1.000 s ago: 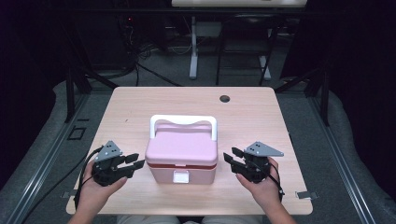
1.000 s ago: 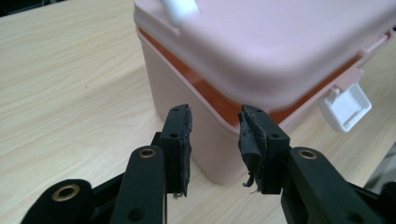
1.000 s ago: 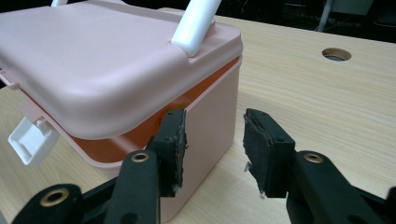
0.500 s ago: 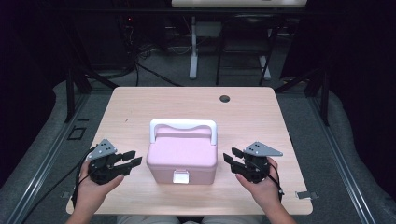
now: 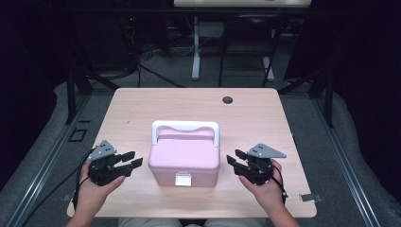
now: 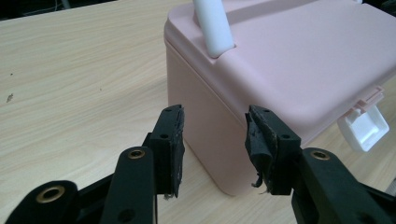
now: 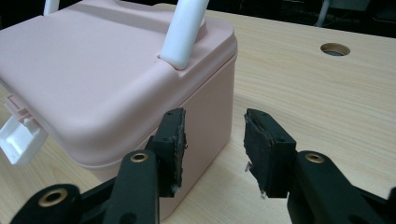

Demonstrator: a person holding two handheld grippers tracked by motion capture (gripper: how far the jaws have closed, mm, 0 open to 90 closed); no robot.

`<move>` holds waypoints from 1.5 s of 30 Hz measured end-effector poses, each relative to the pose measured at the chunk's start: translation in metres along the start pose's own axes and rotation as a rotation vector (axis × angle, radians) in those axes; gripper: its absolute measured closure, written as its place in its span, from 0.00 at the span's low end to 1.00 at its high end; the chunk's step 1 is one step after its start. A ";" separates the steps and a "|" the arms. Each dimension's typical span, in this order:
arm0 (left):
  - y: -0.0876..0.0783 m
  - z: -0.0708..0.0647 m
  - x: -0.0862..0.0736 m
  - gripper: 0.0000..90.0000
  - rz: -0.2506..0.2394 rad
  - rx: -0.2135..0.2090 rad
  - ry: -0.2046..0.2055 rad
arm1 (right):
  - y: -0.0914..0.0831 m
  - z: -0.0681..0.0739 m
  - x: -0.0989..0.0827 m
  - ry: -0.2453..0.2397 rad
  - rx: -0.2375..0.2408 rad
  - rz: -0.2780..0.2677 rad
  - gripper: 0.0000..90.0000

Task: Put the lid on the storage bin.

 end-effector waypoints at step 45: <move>0.048 0.034 -0.047 0.51 0.058 0.083 -0.038 | 0.027 -0.043 -0.040 0.053 -0.088 0.097 0.61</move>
Point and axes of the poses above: each handheld gripper's, and its own axes: y roughly forward along the jaws, x roughly out of its top, z roughly to its left, the point moved 10 cm from there along y, roughly forward along the jaws, and after that the axes turned 7 degrees about x, right-handed, at the moved point
